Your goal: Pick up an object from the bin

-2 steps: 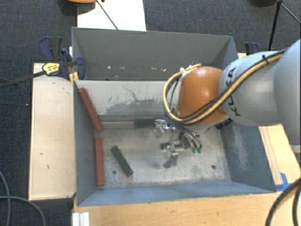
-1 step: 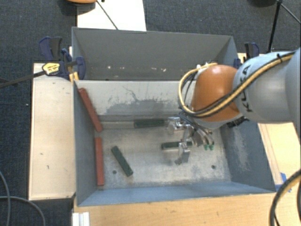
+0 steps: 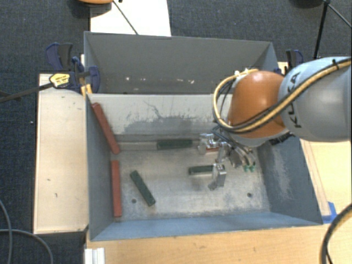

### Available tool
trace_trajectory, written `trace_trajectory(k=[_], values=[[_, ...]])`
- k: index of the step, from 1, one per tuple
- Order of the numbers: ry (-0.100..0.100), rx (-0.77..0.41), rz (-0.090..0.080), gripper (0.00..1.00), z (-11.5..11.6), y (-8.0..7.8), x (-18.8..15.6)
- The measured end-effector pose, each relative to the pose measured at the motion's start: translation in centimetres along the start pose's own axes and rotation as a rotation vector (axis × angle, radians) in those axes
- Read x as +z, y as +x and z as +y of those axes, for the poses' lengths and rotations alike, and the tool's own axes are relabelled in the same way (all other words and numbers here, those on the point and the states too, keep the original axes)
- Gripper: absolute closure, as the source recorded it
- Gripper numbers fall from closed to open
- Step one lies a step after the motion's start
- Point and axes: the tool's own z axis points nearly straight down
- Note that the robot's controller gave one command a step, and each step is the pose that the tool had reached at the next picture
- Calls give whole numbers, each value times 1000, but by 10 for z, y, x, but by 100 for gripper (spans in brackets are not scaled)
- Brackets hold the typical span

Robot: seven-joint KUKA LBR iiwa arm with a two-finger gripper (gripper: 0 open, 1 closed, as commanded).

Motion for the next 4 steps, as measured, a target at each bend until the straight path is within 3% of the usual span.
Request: trace_trajectory(k=[1, 2, 4], values=[[0, 40, 3, 0, 1, 10, 38], [0, 93, 1, 100, -7, 7, 39], [0, 93, 2, 100, -7, 7, 36]])
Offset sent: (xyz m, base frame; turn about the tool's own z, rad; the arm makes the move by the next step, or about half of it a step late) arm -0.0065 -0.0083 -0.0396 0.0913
